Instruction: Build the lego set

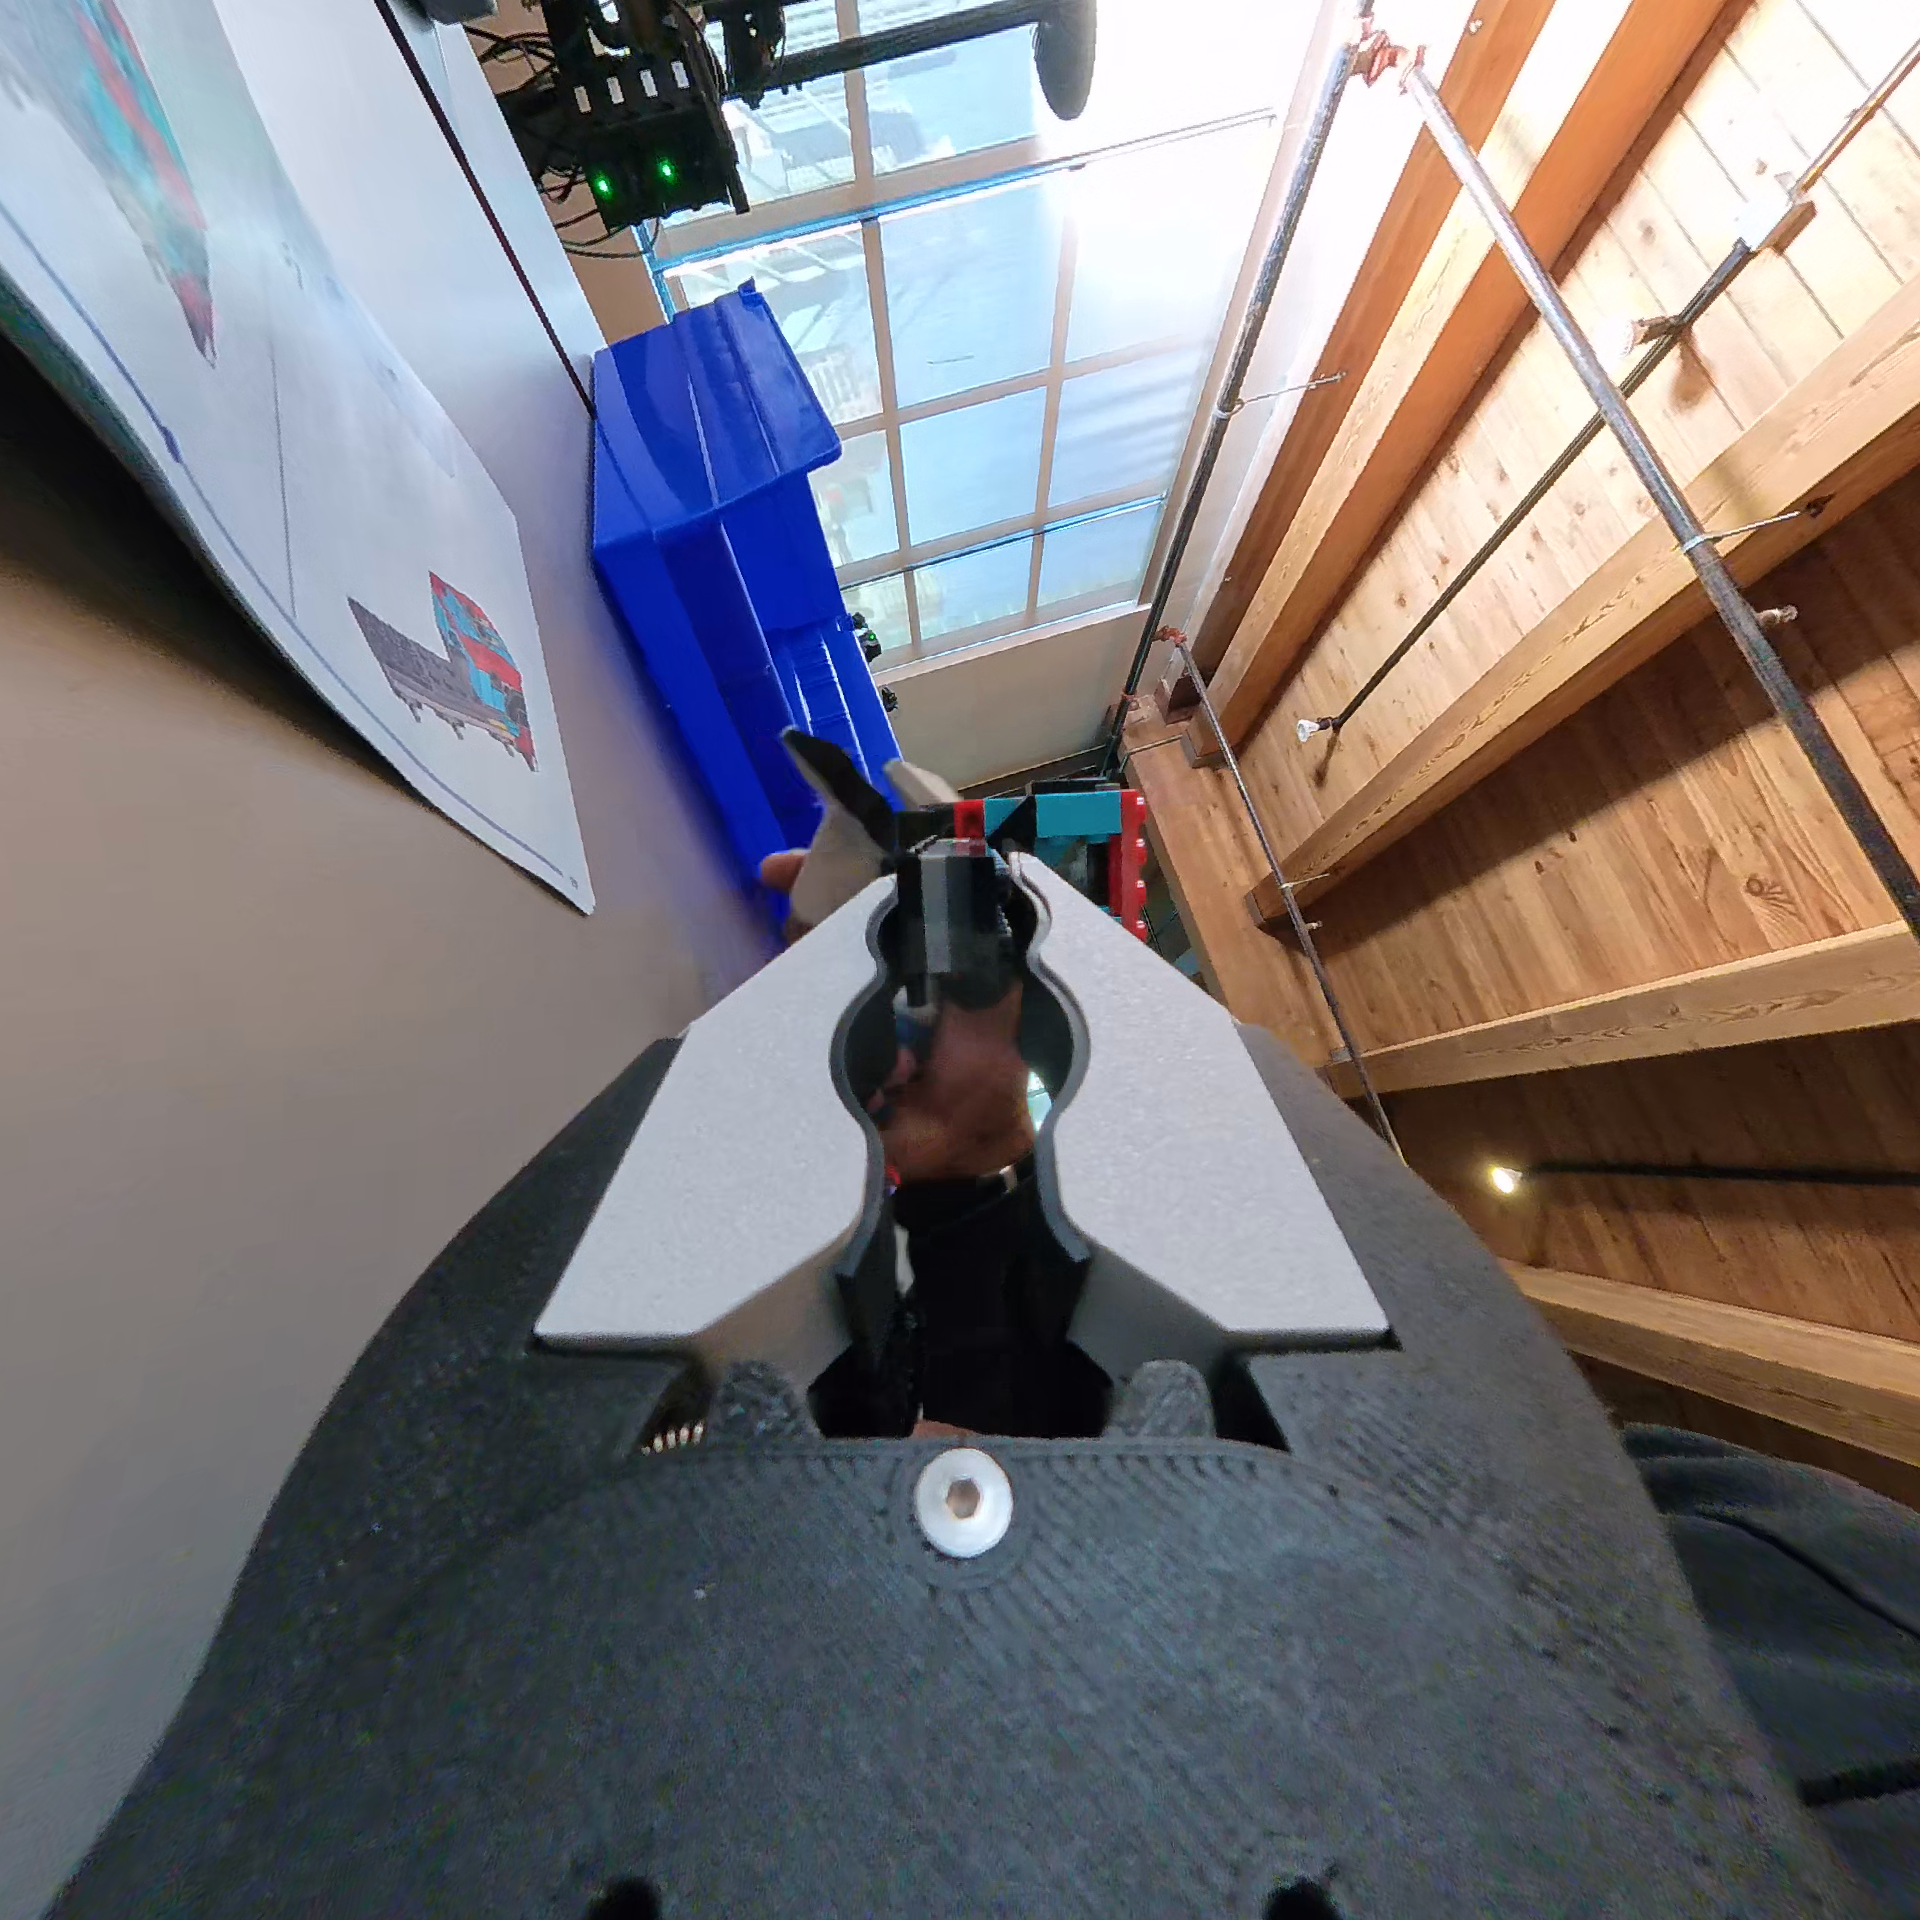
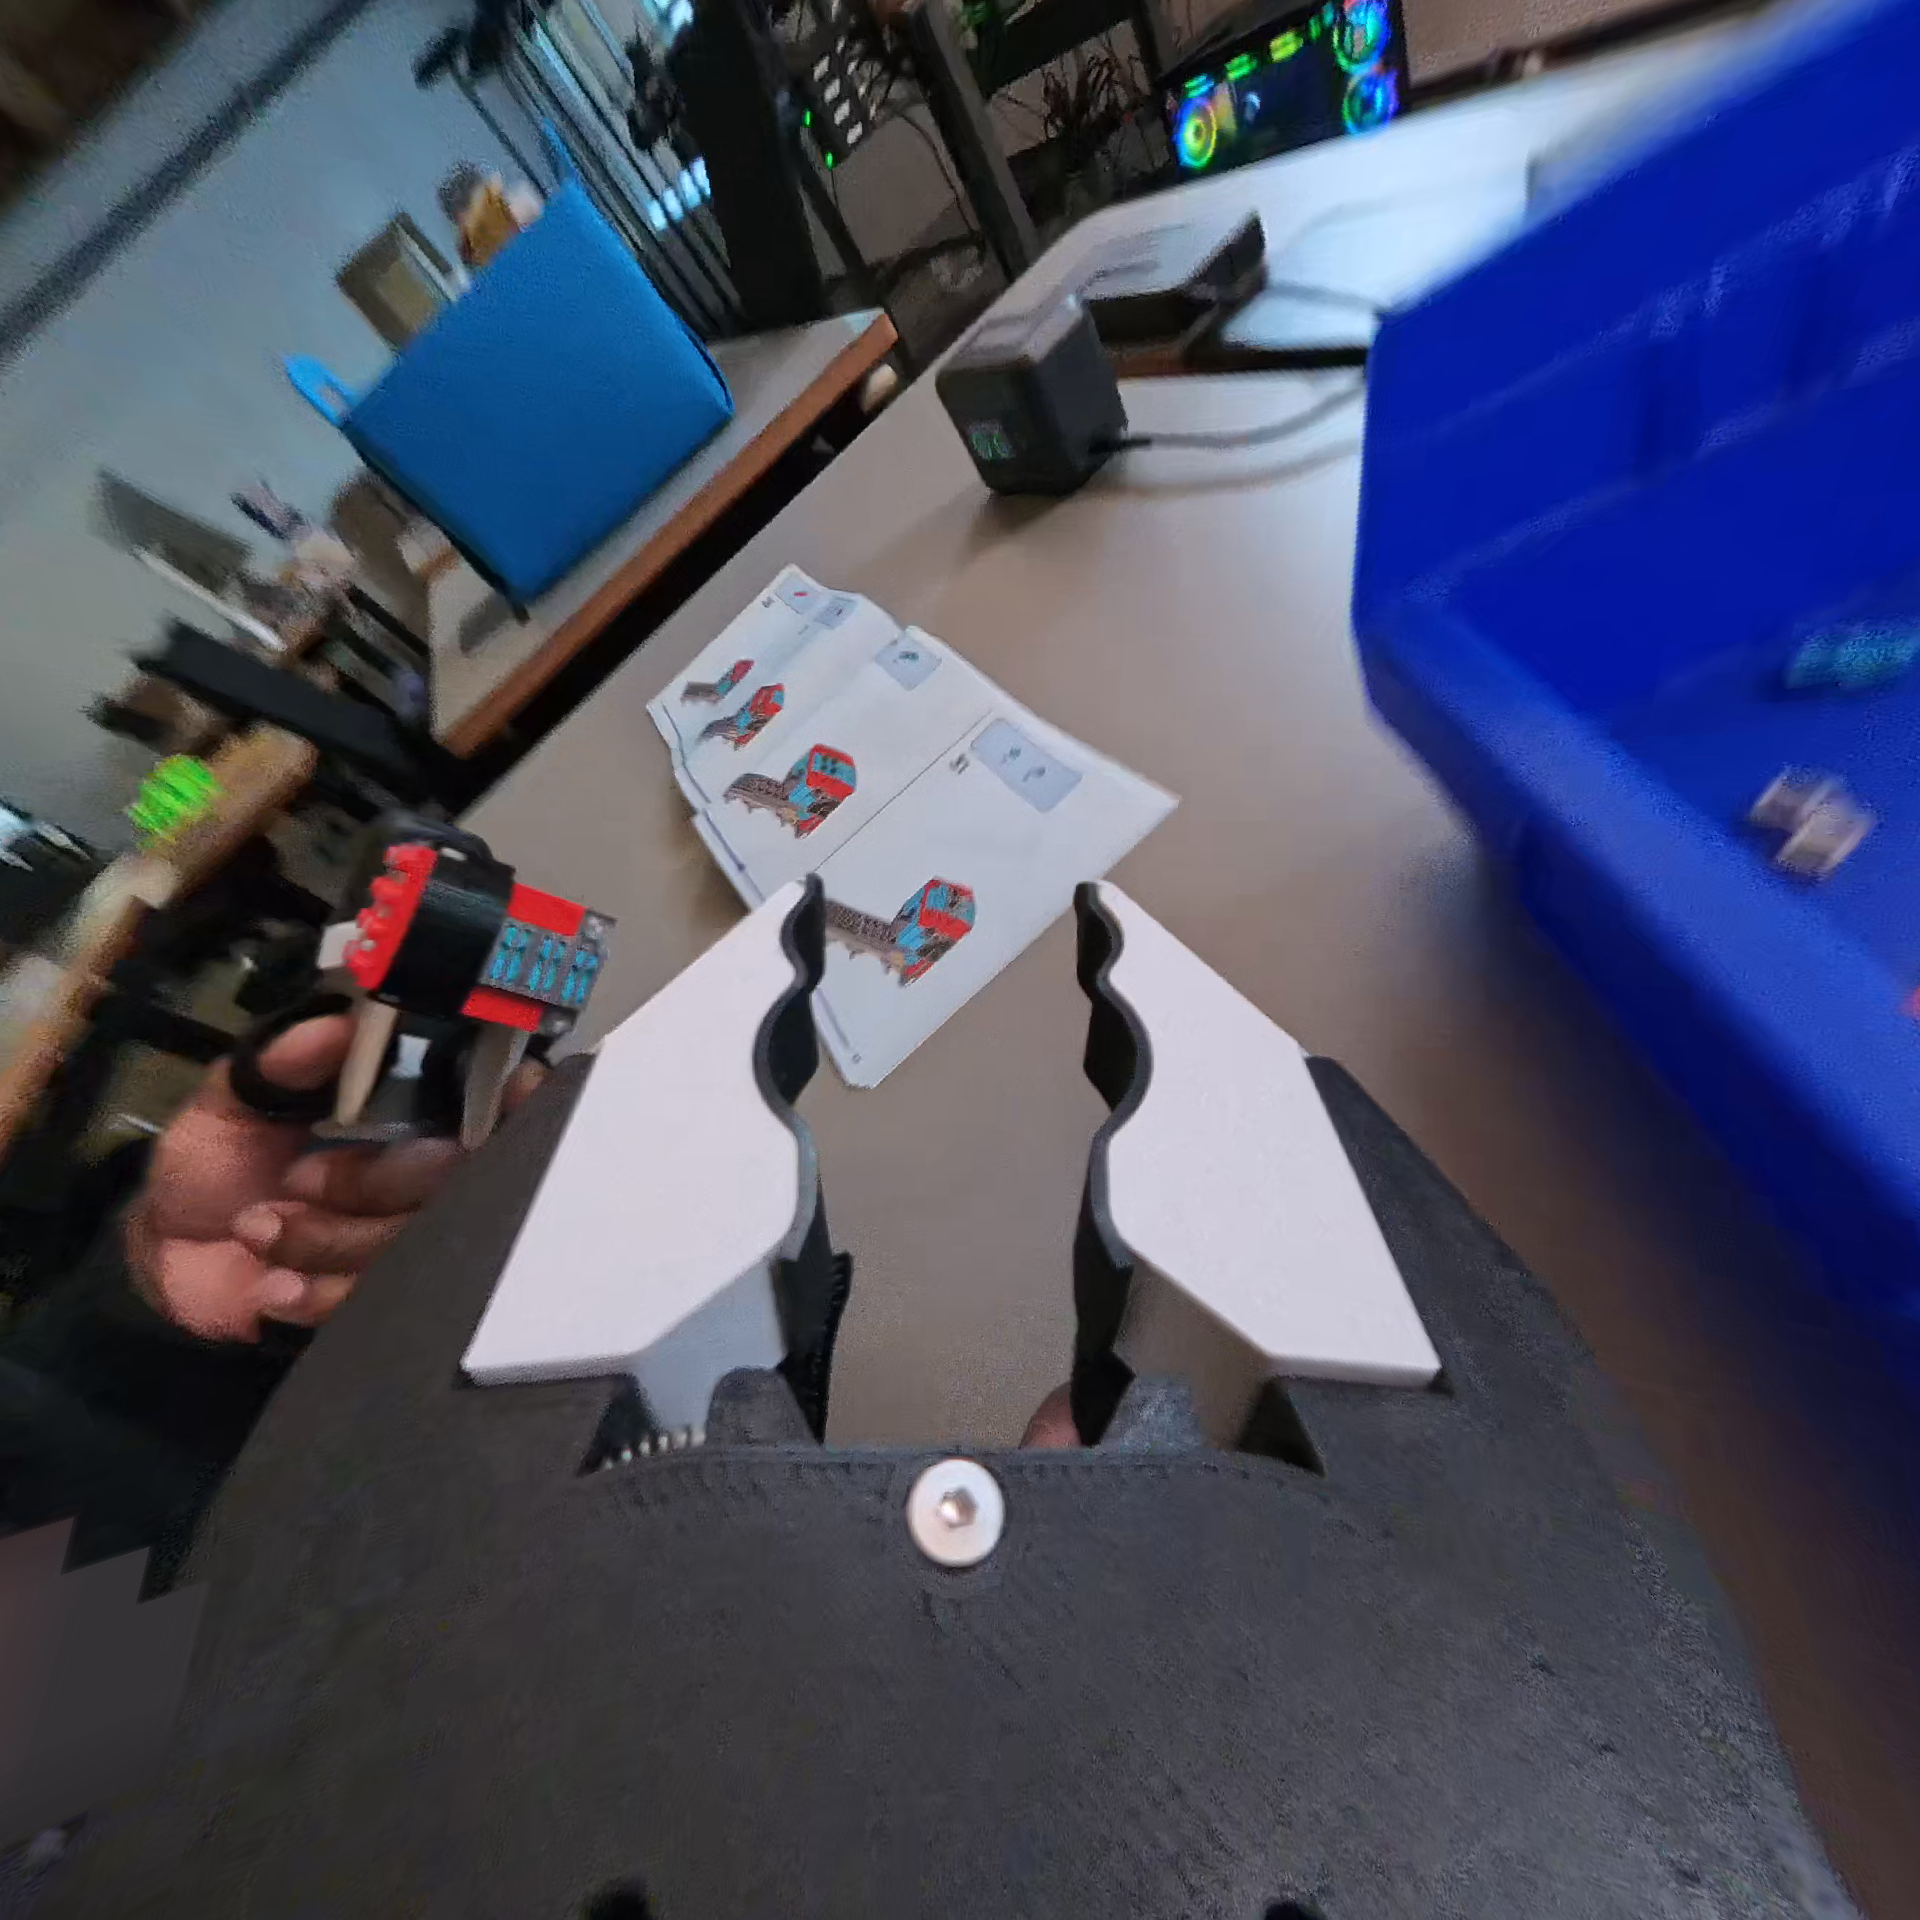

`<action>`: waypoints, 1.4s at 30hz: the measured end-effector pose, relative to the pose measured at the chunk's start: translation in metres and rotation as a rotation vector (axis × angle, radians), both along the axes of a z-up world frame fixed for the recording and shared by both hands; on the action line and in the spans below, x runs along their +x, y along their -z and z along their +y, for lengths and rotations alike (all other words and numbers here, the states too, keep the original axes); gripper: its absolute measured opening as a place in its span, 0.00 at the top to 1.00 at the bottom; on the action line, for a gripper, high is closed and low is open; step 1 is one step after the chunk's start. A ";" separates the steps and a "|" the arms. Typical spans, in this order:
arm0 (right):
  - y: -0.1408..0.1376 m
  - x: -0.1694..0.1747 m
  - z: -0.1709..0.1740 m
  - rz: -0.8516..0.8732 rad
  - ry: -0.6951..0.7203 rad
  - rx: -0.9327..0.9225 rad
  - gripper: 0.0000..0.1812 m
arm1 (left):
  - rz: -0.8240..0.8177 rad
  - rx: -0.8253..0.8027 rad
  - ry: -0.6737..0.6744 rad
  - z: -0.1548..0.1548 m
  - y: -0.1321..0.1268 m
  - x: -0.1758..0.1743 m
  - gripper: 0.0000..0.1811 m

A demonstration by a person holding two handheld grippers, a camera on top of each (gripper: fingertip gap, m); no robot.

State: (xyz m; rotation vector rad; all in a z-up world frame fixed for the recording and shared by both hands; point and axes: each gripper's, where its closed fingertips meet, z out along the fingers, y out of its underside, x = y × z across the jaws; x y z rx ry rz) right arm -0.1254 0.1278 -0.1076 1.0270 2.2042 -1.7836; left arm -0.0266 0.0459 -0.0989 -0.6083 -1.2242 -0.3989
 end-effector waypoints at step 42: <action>0.073 0.058 0.015 0.156 -0.544 0.904 0.96 | 0.017 0.054 0.017 -0.009 -0.004 0.004 0.91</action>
